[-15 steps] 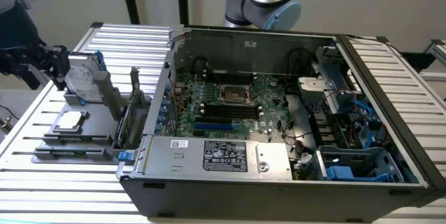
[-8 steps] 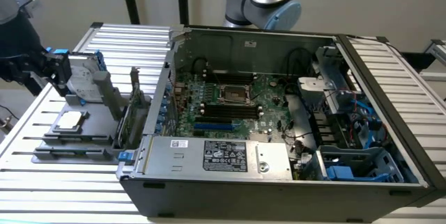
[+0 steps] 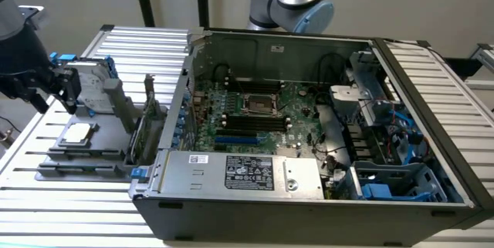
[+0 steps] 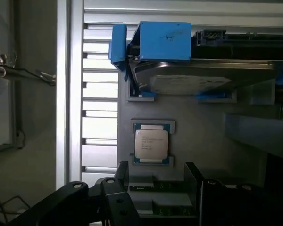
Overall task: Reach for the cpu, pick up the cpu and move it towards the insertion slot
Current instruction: 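Pick up the cpu and move it towards the insertion slot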
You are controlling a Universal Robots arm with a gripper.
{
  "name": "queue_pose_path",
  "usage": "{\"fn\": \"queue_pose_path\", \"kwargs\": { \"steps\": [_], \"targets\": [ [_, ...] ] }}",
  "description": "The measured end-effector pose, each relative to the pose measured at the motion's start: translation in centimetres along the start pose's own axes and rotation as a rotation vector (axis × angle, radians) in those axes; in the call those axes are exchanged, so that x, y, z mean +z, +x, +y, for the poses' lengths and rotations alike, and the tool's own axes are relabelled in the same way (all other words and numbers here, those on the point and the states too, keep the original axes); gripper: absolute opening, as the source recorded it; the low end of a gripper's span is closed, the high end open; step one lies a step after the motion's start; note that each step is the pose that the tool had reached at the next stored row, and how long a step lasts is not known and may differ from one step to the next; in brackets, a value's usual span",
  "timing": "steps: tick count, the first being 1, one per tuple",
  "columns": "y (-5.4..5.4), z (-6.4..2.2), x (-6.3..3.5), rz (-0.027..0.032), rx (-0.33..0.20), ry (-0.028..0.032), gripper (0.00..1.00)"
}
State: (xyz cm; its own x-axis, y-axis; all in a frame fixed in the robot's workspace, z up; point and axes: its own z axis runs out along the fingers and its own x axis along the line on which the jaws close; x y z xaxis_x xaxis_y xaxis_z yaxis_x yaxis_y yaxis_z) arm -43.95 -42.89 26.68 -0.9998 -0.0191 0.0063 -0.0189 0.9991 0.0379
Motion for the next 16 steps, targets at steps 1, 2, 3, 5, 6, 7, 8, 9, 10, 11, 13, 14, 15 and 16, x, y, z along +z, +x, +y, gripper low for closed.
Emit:
{"fn": "queue_pose_path", "kwargs": {
  "steps": [1,2,3,5,6,7,8,9,10,11,13,14,15,16],
  "targets": [
    [0.0,-0.06,0.19,0.0001,0.0,0.0001,0.59],
    [0.0,-0.08,0.37,0.0001,0.0,0.0001,0.59],
    [0.0,-0.09,0.55,0.0001,0.0,0.0001,0.59],
    [0.0,-0.11,0.92,0.0,0.0,0.0,0.59],
    [0.0,-0.12,1.09,0.0,0.0,0.0,0.59],
    [0.0,-0.13,1.28,0.0,0.0,0.0,0.59],
    [0.0,-0.14,1.46,0.0,0.0,0.0,0.59],
    [0.0,-0.14,1.64,0.0,0.0,0.0,0.59],
    [0.0,-0.15,1.82,0.0001,0.0,0.0001,0.59],
    [0.0,-0.16,2.0,0.0002,0.0,0.0001,0.59],
    [0.0,-0.17,2.36,0.0001,0.0,0.0,0.59],
    [0.0,-0.18,2.54,0.0001,0.0,0.0,0.59],
    [0.0,-0.19,2.72,0.0001,0.0,0.0001,0.59],
    [0.0,-0.19,2.91,0.0001,0.0,0.0,0.59]
  ]
}}
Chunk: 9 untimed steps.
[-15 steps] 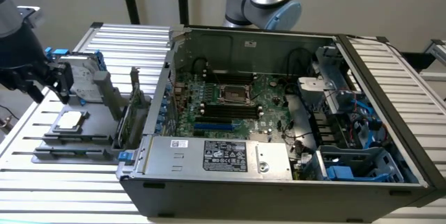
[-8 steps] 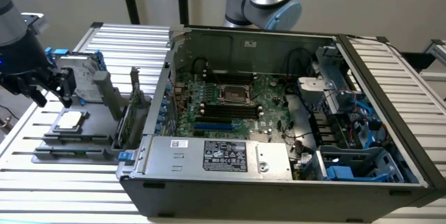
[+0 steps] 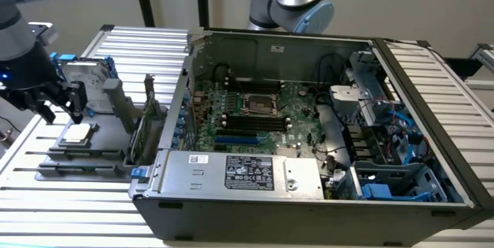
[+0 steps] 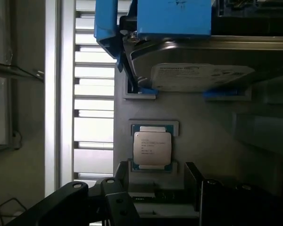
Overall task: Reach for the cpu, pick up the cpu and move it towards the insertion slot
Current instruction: 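Pick up the cpu and move it towards the insertion slot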
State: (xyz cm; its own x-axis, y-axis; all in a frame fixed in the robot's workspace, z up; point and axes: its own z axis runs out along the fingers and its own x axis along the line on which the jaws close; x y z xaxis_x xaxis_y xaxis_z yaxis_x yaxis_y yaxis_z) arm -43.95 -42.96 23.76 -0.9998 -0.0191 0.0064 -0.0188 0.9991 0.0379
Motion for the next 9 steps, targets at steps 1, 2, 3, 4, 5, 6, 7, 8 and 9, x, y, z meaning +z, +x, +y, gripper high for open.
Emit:
{"fn": "queue_pose_path", "kwargs": {
  "steps": [1,2,3,4,5,6,7,8,9],
  "targets": [
    [0.0,-0.01,0.18,0.0,0.0,0.0,0.59],
    [0.0,-0.02,0.36,0.0,0.0,0.0,0.59],
    [0.0,-0.02,0.55,0.0,0.0,0.0,0.59],
    [0.0,-0.03,0.72,0.0001,0.0,0.0001,0.59],
    [0.0,-0.04,0.9,0.0,0.0,0.0,0.59],
    [0.0,-0.04,1.1,-0.0001,0.0,0.0,0.59],
    [0.0,-0.05,1.26,0.0,0.0,0.0,0.59],
    [0.0,-0.06,1.45,0.0,0.0,0.0,0.59],
    [0.0,-0.06,1.63,0.0,0.0,0.0,0.59]
  ]
}}
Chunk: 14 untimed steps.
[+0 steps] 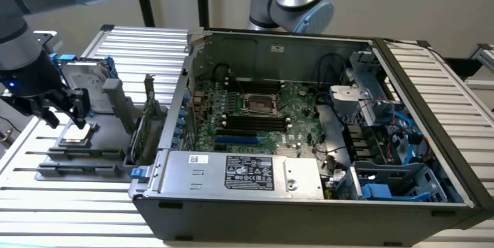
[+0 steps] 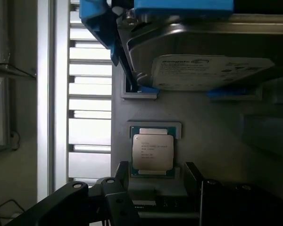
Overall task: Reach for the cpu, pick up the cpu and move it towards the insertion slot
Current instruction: 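Pick up the cpu and move it towards the insertion slot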
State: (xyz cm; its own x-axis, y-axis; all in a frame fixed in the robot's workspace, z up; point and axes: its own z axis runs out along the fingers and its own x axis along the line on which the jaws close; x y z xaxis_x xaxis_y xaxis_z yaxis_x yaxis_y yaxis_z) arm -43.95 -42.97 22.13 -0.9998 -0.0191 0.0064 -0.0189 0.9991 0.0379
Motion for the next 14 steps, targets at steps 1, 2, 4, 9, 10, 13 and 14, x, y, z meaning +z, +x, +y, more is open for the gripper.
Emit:
{"fn": "queue_pose_path", "kwargs": {
  "steps": [1,2,4,9,10,13,14],
  "targets": [
    [0.0,-0.01,0.18,0.0,0.0,0.0,0.59],
    [0.0,-0.01,0.37,0.0,0.0,0.0,0.59],
    [0.0,-0.01,0.74,0.0,0.0,0.0,0.59],
    [0.0,0.11,1.64,0.0001,0.0,0.0001,0.59],
    [0.0,0.14,1.83,0.0,0.0,0.0,0.59],
    [0.0,0.28,2.36,0.0,0.0,0.0,0.59],
    [0.0,0.32,2.41,0.0001,0.0,0.0001,0.59]
  ]
}}
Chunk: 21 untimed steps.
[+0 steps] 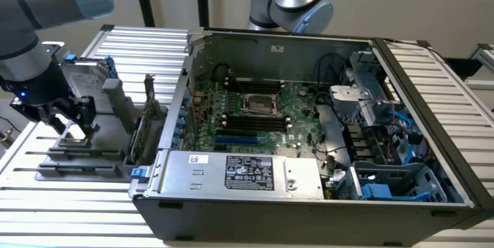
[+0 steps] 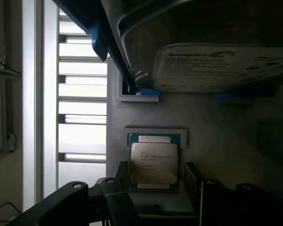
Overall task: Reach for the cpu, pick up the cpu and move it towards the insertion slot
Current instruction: 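Pick up the cpu and move it towards the insertion slot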
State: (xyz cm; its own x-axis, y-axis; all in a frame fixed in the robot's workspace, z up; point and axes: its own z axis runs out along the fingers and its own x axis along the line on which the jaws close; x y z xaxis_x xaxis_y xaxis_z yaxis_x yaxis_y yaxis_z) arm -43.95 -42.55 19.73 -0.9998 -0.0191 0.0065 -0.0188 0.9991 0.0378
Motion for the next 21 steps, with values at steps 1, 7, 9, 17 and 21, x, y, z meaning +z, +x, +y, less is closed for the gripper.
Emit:
{"fn": "queue_pose_path", "kwargs": {
  "steps": [1,7,9,17,21],
  "targets": [
    [0.0,0.01,0.01,0.0001,0.0,0.0,0.59],
    [0.0,0.01,0.58,0.0011,0.0,0.0001,0.67],
    [0.0,0.01,0.75,0.0017,0.0,0.0002,0.67],
    [0.0,0.2,0.91,0.0018,0.011,0.0,0.67],
    [0.0,0.21,1.05,0.0019,0.011,0.0,0.67]
  ]
}}
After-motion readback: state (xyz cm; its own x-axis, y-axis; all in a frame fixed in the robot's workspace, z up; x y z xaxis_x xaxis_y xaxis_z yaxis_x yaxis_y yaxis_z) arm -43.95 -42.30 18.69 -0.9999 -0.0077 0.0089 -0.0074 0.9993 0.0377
